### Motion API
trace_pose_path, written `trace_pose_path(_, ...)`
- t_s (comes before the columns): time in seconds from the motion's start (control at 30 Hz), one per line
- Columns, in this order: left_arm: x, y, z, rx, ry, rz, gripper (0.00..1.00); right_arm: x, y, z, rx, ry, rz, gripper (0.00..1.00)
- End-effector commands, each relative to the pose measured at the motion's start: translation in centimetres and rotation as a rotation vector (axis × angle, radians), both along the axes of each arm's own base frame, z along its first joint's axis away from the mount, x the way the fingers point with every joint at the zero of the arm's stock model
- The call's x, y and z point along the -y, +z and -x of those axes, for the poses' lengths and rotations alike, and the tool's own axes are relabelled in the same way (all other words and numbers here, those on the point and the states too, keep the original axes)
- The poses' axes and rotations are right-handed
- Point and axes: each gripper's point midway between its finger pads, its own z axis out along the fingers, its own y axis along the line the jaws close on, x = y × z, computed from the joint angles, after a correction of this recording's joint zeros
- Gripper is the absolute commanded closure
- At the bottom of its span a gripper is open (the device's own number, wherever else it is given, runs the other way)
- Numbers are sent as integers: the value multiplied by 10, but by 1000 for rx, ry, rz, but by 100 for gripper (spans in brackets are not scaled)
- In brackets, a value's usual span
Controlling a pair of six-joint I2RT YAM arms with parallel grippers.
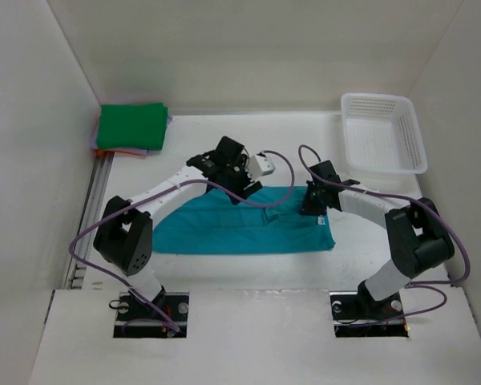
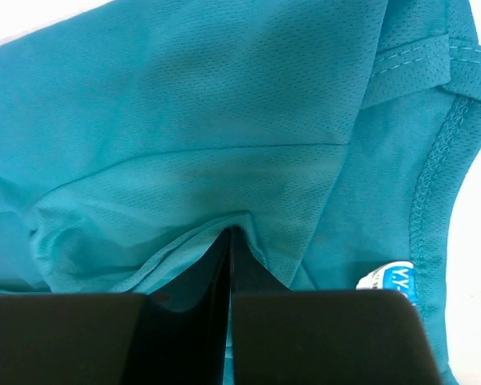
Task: Fold and stack the t-shirts
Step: Fold the other side of the tshirt into a rectangle
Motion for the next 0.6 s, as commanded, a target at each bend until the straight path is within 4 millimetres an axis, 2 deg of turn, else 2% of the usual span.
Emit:
trace_pose_path(0.0, 34, 1, 12, -40, -73, 61, 40, -10, 3, -7, 55, 20, -29, 97)
trace_pose_path(0.1, 56, -2, 20, -84, -119, 118, 40, -13, 3, 11, 39, 20, -59, 98)
trace_pose_path(0.23, 77, -12, 36, -140, -203, 145, 40, -8, 26, 21, 119, -14, -105, 90)
trace_pose_path(0.37, 96, -28, 50, -151, -295, 131, 40, 3, 42, 11, 180, -34, -112, 83)
trace_pose_path(0.57, 120, -35, 55, -120, -363, 132, 38, 3, 28, -1, 164, -28, -110, 78)
